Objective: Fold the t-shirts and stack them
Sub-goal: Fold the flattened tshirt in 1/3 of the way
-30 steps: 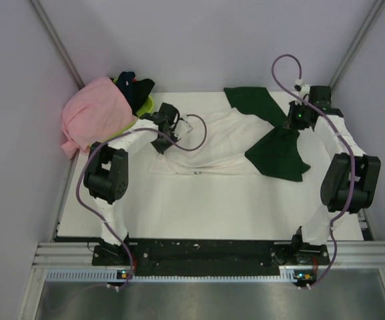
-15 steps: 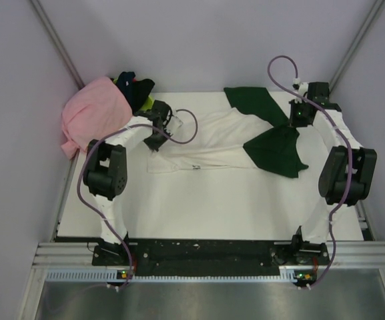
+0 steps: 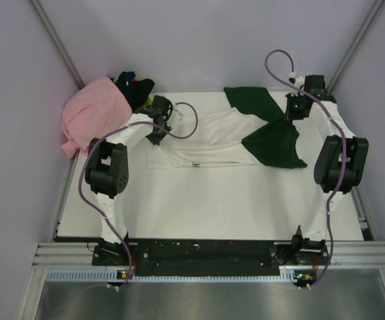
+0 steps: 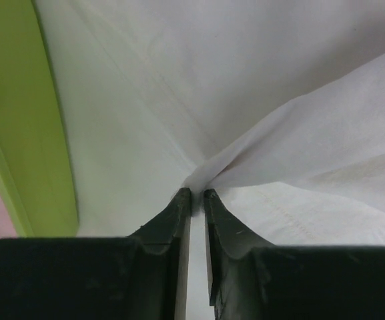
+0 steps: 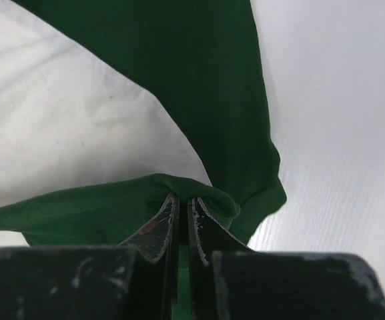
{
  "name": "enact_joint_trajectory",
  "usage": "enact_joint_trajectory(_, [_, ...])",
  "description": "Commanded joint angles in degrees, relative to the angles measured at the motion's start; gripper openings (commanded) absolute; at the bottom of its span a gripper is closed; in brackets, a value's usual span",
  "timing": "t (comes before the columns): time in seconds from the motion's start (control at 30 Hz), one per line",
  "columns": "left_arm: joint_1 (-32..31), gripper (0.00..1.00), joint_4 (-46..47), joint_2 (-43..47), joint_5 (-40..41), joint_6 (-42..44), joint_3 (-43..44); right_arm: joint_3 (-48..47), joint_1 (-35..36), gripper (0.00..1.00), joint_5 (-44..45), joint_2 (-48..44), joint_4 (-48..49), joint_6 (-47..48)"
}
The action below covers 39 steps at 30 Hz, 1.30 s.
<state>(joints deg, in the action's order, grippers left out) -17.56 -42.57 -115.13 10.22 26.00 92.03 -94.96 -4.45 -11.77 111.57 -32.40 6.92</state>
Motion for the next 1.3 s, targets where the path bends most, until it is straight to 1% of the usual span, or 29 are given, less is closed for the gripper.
enact_joint_trajectory(0.0, [0.1, 0.27, 6.4, -2.3, 3.7, -0.1, 3.0, -7.4, 1.2, 0.00, -1.3, 6.2, 1.6, -0.9])
enact_joint_trajectory(0.03, [0.2, 0.36, 7.8, -2.6, 5.2, -0.2, 3.8, -9.3, 1.2, 0.01, -0.3, 7.7, 1.6, -2.0])
enact_joint_trajectory(0.07, [0.2, 0.45, 9.1, -3.2, 6.8, -0.2, 5.1, -11.2, 1.2, 0.07, 1.0, 9.5, 1.6, -3.2])
enact_joint_trajectory(0.1, [0.6, 0.49, 10.2, -3.7, 8.9, -0.5, 6.6, -14.3, 1.2, 0.11, 2.2, 11.0, 1.5, -5.0])
enact_joint_trajectory(0.13, [1.2, 0.53, 11.0, -4.3, 10.7, -1.0, 8.8, -16.9, 1.2, 0.13, 2.8, 12.9, 1.4, -6.5])
enact_joint_trajectory(0.17, [2.2, 0.57, 11.2, -4.9, 11.4, -1.6, 11.4, -19.4, 1.2, 0.21, 3.2, 14.6, 0.9, -9.1])
enact_joint_trajectory(0.2, [3.4, 0.60, 10.4, -5.5, 11.1, -3.0, 15.4, -22.5, 1.2, 0.32, 4.3, 16.6, -0.1, -11.1])
enact_joint_trajectory(0.23, [4.5, 0.61, 8.0, -6.5, 10.5, -4.5, 20.2, -25.9, 1.2, 0.38, 5.9, 17.5, -2.2, -13.0])
enact_joint_trajectory(0.3, [6.1, 0.61, 1.7, -7.6, 6.9, -5.1, 28.0, -29.9, 1.2, 0.45, 9.2, 17.6, -7.0, -14.8])
enact_joint_trajectory(0.33, [6.0, 0.61, -0.4, -6.4, 4.7, -4.1, 28.6, -29.3, 1.1, 0.51, 10.3, 15.5, -8.2, -15.2])
enact_joint_trajectory(0.37, [5.4, 0.61, -1.1, -3.5, 1.7, -2.0, 26.0, -27.1, 0.8, 0.53, 10.8, 12.5, -8.9, -15.4])
enact_joint_trajectory(0.43, [3.7, 0.59, 0.0, 3.9, -4.4, 3.5, 16.0, -19.5, -0.3, 0.54, 9.8, 5.0, -9.4, -15.9])
enact_joint_trajectory(0.5, [1.1, 0.51, -0.3, 10.3, -9.9, 9.7, 4.6, -9.1, -2.0, 0.55, 6.5, -2.7, -9.5, -16.3])
enact_joint_trajectory(0.53, [-0.3, 0.50, -0.7, 13.1, -13.3, 13.1, -1.4, -3.3, -2.9, 0.56, 4.9, -6.2, -9.4, -16.5])
enact_joint_trajectory(0.6, [-2.7, 0.51, -0.3, 17.6, -15.7, 18.4, -12.3, 5.4, -4.2, 0.56, 3.4, -10.4, -9.7, -16.9])
enact_joint_trajectory(0.63, [-3.6, 0.53, -0.1, 19.0, -16.0, 20.2, -15.8, 9.0, -4.1, 0.56, 3.2, -11.6, -10.1, -16.6])
enact_joint_trajectory(0.73, [-4.2, 0.61, 1.0, 18.0, -16.0, 20.9, -19.4, 16.8, -4.2, 0.55, 2.6, -14.7, -10.1, -17.1])
enact_joint_trajectory(0.8, [-4.6, 0.63, 5.2, 17.0, -13.7, 21.2, -21.9, 20.2, -4.2, 0.53, 3.8, -15.4, -8.9, -17.1])
enact_joint_trajectory(0.87, [-4.7, 0.65, 9.6, 15.6, -10.9, 21.9, -23.6, 21.8, -4.1, 0.50, 4.0, -14.1, -8.1, -17.4])
enact_joint_trajectory(0.9, [-4.9, 0.65, 10.8, 14.6, -10.8, 21.9, -23.7, 22.4, -4.1, 0.48, 3.3, -13.2, -7.6, -17.4])
enact_joint_trajectory(0.93, [-4.9, 0.65, 11.8, 13.7, -8.7, 21.8, -23.7, 22.8, -4.1, 0.47, 3.0, -12.3, -6.5, -17.6])
enact_joint_trajectory(0.97, [-5.0, 0.64, 12.6, 12.8, -7.8, 21.5, -23.9, 23.1, -4.2, 0.46, 3.1, -11.0, -6.2, -18.2])
enact_joint_trajectory(1.03, [-5.0, 0.58, 13.9, 11.8, -6.9, 20.8, -24.3, 23.6, -4.2, 0.42, 3.8, -9.4, -6.3, -18.5])
enact_joint_trajectory(1.07, [-5.0, 0.51, 14.4, 11.7, -7.1, 20.4, -24.8, 24.3, -4.2, 0.34, 4.6, -9.0, -6.4, -18.6])
enact_joint_trajectory(1.1, [-5.0, 0.43, 14.6, 11.7, -7.7, 20.4, -25.4, 25.0, -4.2, 0.26, 5.2, -9.1, -6.4, -18.6])
enact_joint_trajectory(1.13, [-5.1, 0.29, 14.7, 11.8, -8.2, 20.3, -26.1, 25.7, -4.2, 0.12, 6.0, -9.5, -6.4, -18.7])
enact_joint_trajectory(1.17, [-5.2, 0.11, 14.9, 11.8, -8.3, 20.3, -26.6, 26.6, -4.3, 0.01, 6.6, -10.5, -6.6, -18.9])
enact_joint_trajectory(1.2, [-5.2, 0.00, 15.0, 11.9, -7.9, 20.1, -27.0, 27.3, -4.4, 0.00, 7.1, -11.9, -6.7, -19.3])
enact_joint_trajectory(1.27, [-5.0, 0.00, 14.7, 12.6, -6.4, 20.2, -27.8, 29.4, -5.1, 0.00, 7.6, -15.1, -7.0, -19.9])
